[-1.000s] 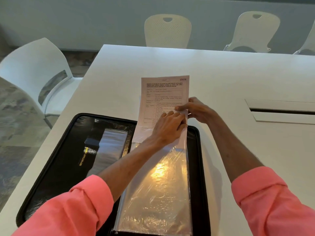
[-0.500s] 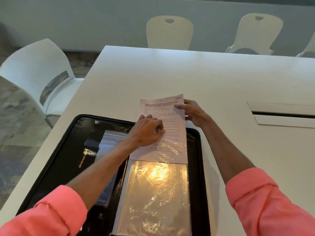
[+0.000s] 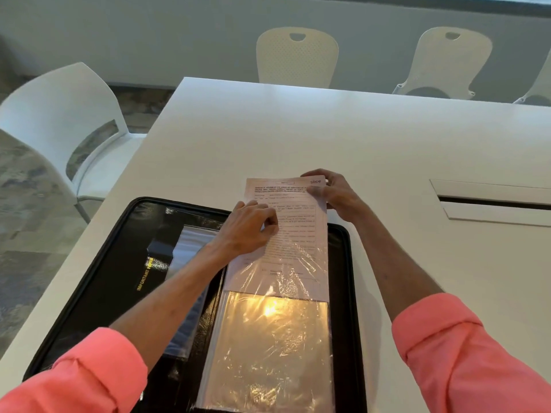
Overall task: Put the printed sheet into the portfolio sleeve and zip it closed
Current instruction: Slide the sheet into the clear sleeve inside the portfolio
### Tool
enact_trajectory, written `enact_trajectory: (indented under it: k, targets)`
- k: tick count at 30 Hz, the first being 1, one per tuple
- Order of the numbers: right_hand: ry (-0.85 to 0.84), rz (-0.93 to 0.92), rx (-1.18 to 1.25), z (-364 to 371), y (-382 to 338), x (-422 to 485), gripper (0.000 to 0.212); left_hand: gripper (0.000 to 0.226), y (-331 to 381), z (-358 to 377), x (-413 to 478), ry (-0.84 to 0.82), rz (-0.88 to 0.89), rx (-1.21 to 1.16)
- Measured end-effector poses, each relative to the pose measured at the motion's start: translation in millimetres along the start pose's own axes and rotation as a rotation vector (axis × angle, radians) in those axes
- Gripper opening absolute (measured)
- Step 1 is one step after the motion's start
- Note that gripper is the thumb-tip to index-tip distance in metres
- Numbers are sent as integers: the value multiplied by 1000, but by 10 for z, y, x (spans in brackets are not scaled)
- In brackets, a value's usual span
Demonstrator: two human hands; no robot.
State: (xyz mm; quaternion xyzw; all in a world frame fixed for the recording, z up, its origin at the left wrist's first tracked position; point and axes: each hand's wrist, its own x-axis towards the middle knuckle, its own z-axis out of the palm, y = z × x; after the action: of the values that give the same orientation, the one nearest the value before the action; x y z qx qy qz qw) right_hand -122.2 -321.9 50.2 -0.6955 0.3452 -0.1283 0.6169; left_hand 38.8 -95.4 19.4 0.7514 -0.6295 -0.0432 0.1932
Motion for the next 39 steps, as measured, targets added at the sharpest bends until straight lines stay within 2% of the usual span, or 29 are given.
enact_trajectory:
  k: [5,8,11,14,25,30,31,35,39]
  targets:
    - [-178,76,-52,-105,20,-86,37,10,0,8,-12,45,2,-2]
    - [-301,127,-94,-139,-25,-99,33,10,-7,11,-17,54,6,-5]
    - [-254,60,-199,-41,-102,-88,20,11,3,31,-12,66,16,18]
    - [-188,-27,-307,86,-177,-56,18,12,8,47,-7,76,16,34]
    - [-407,-56,-541,224,-266,-163,11,20,4,48,-48,111,-13,69]
    - [-443,-50,-604,261,-277,-224,6,15,41,83,-55,98,-6,57]
    - [-442,-43,-628,276,-278,-239,6,15,42,87,-59,99,-5,58]
    - [-437,13,-719,348,-278,-301,32,14,37,105,-70,94,-2,48]
    - [-445,25,-779,411,-268,-339,26,11,38,114,-78,89,-12,21]
